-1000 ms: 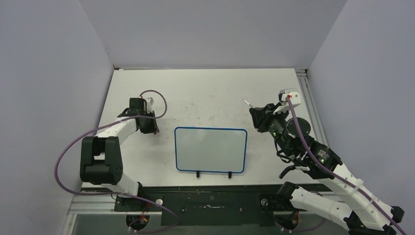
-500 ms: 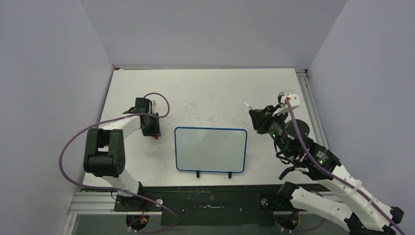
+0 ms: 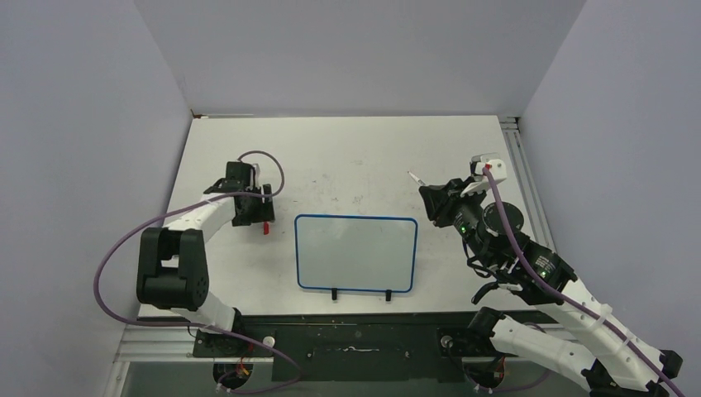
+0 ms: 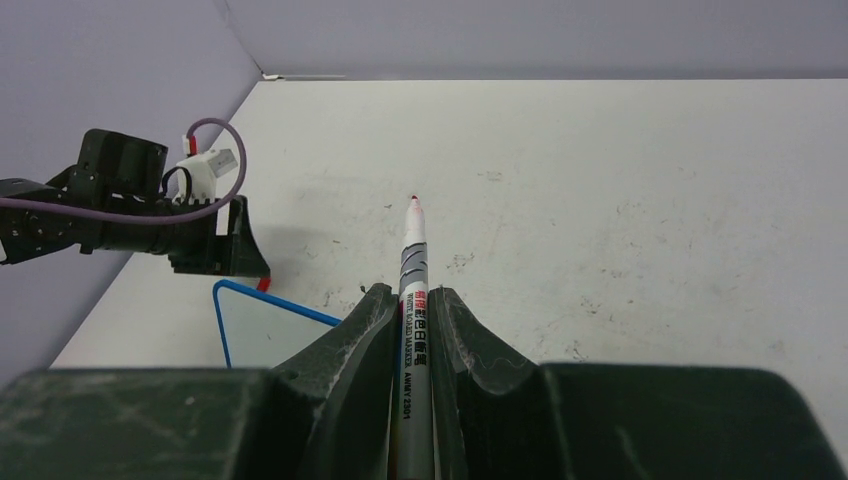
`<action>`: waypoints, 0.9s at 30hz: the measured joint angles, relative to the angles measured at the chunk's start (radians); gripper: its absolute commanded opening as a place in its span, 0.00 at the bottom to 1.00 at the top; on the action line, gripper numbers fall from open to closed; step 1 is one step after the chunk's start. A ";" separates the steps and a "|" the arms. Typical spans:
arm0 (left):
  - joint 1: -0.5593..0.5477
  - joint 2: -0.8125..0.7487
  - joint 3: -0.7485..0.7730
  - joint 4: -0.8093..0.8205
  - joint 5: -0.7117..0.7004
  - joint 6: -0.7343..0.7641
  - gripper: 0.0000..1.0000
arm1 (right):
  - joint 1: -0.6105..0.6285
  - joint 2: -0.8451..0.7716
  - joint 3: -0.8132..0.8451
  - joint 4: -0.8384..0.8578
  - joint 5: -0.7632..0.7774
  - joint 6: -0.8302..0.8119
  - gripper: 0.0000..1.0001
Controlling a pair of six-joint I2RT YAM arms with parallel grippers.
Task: Write a sentence on the whiteboard
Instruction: Place the pen cap at the center of the board, then write a sentence on the whiteboard.
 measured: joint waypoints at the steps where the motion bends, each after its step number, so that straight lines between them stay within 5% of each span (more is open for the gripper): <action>1: 0.000 -0.023 0.000 0.001 -0.007 -0.001 0.74 | 0.000 0.000 0.000 0.000 -0.006 0.001 0.05; 5: 0.000 -0.120 0.000 0.008 -0.023 -0.006 0.83 | 0.000 0.000 0.000 0.000 -0.045 0.000 0.05; 19: 0.000 -0.525 -0.125 0.073 0.139 -0.016 0.85 | 0.015 -0.026 -0.102 0.158 -0.289 0.023 0.05; 27: 0.038 -0.755 -0.219 0.084 0.371 -0.069 0.86 | 0.222 0.013 -0.184 0.303 -0.226 0.031 0.05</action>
